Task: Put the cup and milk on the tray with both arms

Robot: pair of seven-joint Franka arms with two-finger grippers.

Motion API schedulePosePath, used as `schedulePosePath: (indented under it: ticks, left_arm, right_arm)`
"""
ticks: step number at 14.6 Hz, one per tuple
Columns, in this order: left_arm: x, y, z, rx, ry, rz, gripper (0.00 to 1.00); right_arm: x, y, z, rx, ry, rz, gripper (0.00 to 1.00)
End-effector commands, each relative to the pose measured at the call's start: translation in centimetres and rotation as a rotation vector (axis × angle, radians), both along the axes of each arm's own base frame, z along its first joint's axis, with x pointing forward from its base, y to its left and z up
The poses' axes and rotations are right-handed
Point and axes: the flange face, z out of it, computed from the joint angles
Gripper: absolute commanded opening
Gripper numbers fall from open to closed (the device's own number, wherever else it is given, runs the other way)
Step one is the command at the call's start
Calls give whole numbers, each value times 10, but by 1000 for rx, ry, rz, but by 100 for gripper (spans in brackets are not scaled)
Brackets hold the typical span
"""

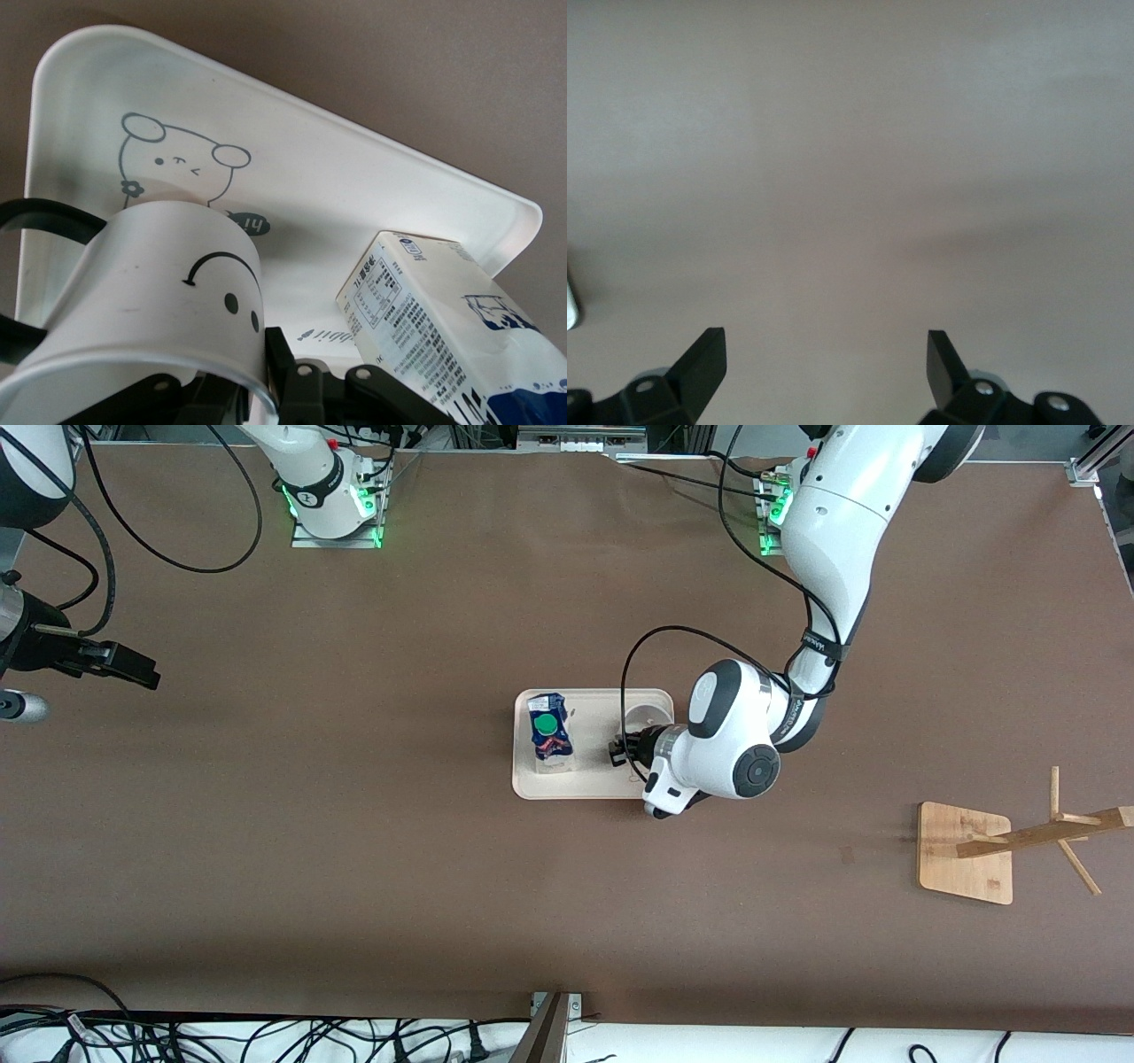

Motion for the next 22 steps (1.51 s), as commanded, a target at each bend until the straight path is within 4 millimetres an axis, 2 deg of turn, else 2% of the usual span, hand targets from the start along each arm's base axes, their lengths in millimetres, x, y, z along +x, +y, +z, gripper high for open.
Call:
schedulePosePath:
  ticks: [1, 2, 6, 7, 9, 13, 15, 16, 18, 20, 22]
  left_arm:
    - [0, -2, 2, -8, -5, 15, 21]
    - [-1, -3, 2, -7, -12, 1, 99]
    - [0, -6, 15, -11, -20, 8, 100]
    - [1, -6, 28, -17, -28, 4, 100]
    - [5, 10, 59, -22, -21, -10, 100]
    - [23, 88, 140, -25, -14, 19, 100]
    - [32, 130, 184, -2, -84, 53, 100]
    - [33, 147, 201, 47, -125, 45, 100]
    - [28, 180, 238, 178, -218, 9, 100]
    - [18, 221, 281, 225, -314, -61, 100]
    - [2, 272, 311, 228, -396, -166, 100]
  right_arm:
    - [-7, 5, 3, 49, -12, -16, 100]
    - [-6, 5, 4, 56, -15, -10, 100]
    - [-6, 4, 3, 55, -13, 0, 100]
    - [-5, 4, 4, 55, -15, 1, 100]
    - [-6, 5, 2, 57, -10, 22, 100]
    - [-7, 7, 4, 55, -13, 30, 100]
    - [-7, 8, 5, 52, -16, 33, 100]
    - [-7, 8, 6, 52, -11, 33, 100]
    - [-5, 7, 15, 45, -17, 34, 100]
    - [-5, 11, 17, 38, -20, 38, 100]
    - [-5, 18, 15, 9, -20, 52, 100]
